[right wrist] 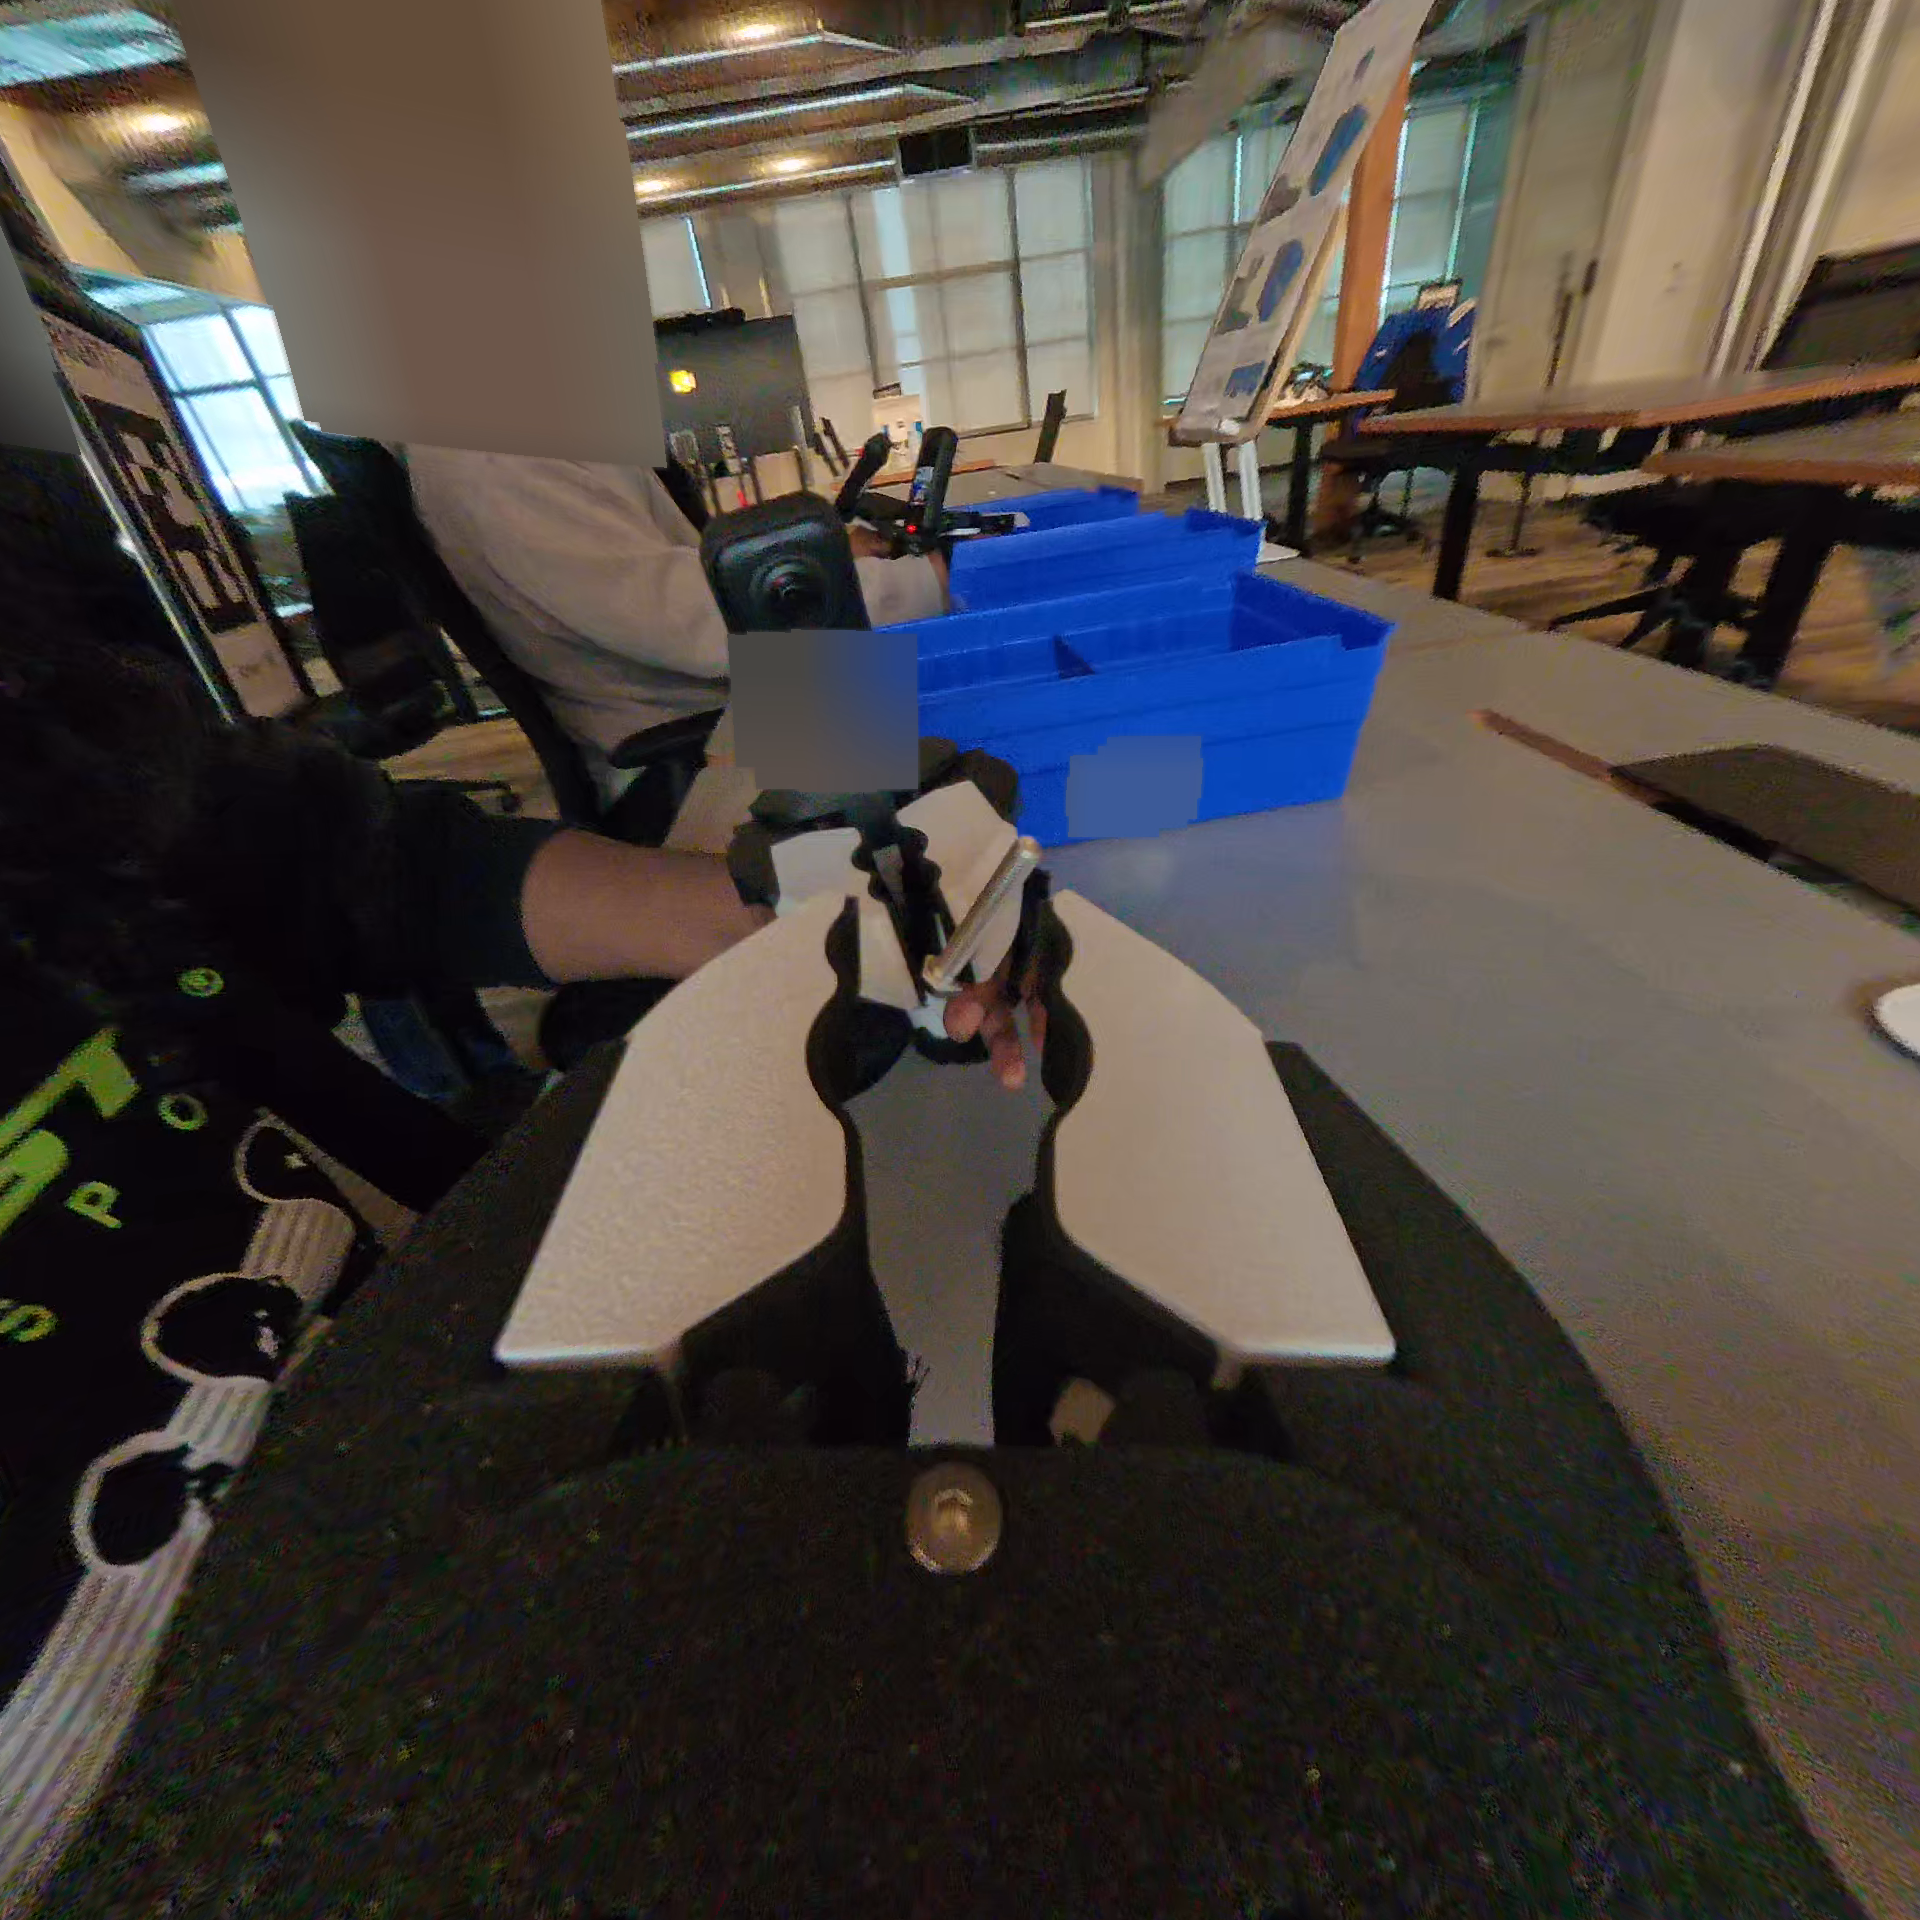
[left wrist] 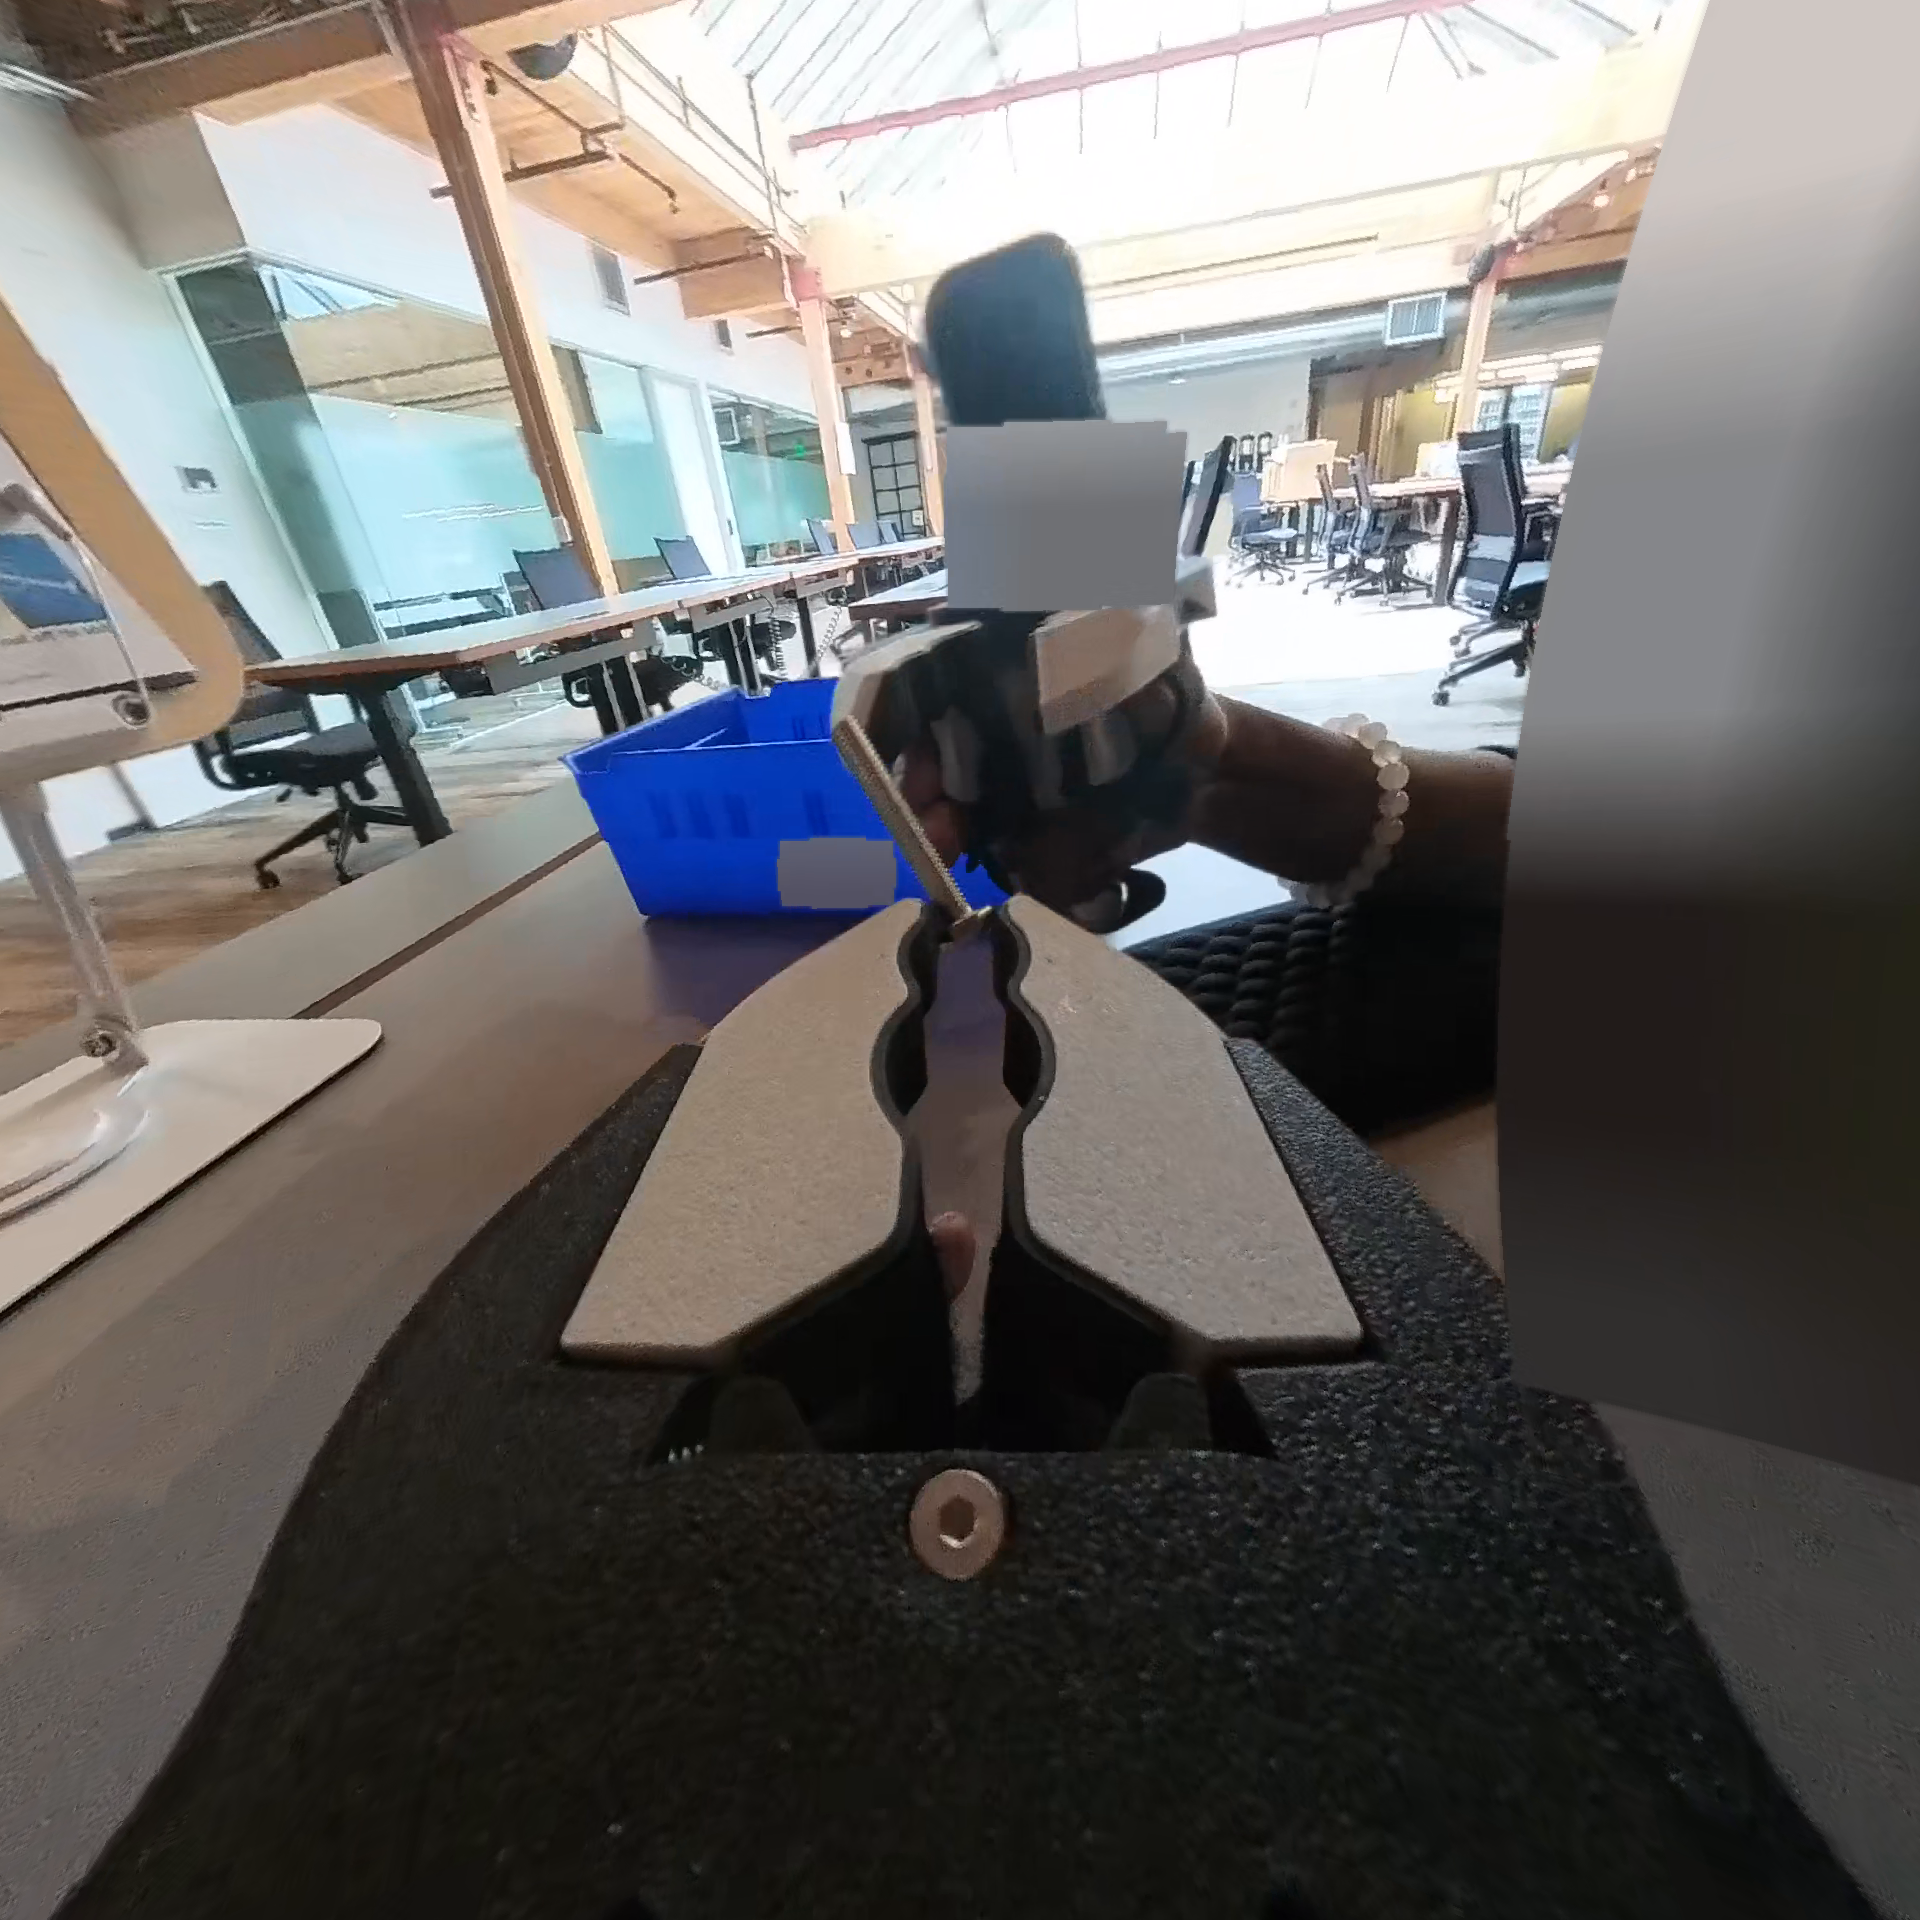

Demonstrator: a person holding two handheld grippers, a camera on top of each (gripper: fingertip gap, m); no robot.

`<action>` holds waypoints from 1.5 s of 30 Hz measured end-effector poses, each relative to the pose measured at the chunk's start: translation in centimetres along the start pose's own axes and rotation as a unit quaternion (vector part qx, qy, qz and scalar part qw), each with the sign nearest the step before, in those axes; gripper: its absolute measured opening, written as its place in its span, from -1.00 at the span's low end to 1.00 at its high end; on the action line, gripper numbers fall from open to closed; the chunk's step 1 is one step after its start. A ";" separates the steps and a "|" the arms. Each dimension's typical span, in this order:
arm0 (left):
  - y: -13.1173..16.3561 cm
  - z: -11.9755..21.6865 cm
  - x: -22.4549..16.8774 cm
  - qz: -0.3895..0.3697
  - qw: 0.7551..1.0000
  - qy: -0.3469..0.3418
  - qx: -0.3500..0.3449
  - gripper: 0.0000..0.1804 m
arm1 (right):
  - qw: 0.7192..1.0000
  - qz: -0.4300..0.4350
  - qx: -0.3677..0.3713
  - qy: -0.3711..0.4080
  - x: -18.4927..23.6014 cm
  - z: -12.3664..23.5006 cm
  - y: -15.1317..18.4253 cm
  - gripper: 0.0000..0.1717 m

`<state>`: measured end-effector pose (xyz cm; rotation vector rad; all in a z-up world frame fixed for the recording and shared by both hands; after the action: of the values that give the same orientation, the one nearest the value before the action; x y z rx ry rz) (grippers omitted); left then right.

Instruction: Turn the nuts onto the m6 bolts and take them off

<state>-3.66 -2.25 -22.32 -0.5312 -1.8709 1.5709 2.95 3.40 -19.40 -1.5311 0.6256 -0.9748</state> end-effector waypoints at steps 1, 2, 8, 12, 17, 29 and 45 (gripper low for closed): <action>0.0 -0.1 -0.2 -0.005 1.000 0.004 -0.002 -0.90 | 1.000 -0.013 0.005 -0.003 0.0 -0.3 0.1 -0.63; -0.1 -0.2 -0.4 -0.008 1.000 0.006 -0.007 -0.90 | 1.000 -0.024 0.009 -0.005 0.0 -0.6 0.3 -0.64; 0.0 -0.3 -0.9 -0.012 1.000 0.017 -0.006 -0.90 | 0.999 -0.041 0.010 -0.014 0.0 -1.1 0.5 -0.92; 0.4 -0.5 -1.0 -0.004 1.000 0.016 0.008 -0.88 | 0.999 0.002 0.033 -0.001 0.3 -1.1 0.7 -0.95; 1.3 -0.5 -0.7 0.034 0.999 0.002 0.036 -0.67 | 0.997 0.065 0.032 0.027 1.5 -2.0 -0.4 -0.95; 1.2 -0.4 -1.0 0.070 0.997 0.023 0.037 -0.87 | 0.992 0.099 0.069 0.049 1.6 -3.9 0.5 -0.95; 2.0 -0.5 -1.1 0.057 0.996 0.026 0.070 -0.95 | 0.991 0.086 0.089 0.045 1.4 -4.0 1.2 -0.95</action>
<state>-2.75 -2.20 -24.42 -0.6196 -1.7035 1.7300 0.45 -0.15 -20.27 -1.2604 0.7031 -0.9450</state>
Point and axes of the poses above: each gripper's, where its closed fingertips meet, z back along the fingers, y out of its underside, x = y × z across the jaws, the point moved 4 cm from there along z, back along the fingers, and after that the axes turned 6 degrees about -z, right-handed, at the moved point
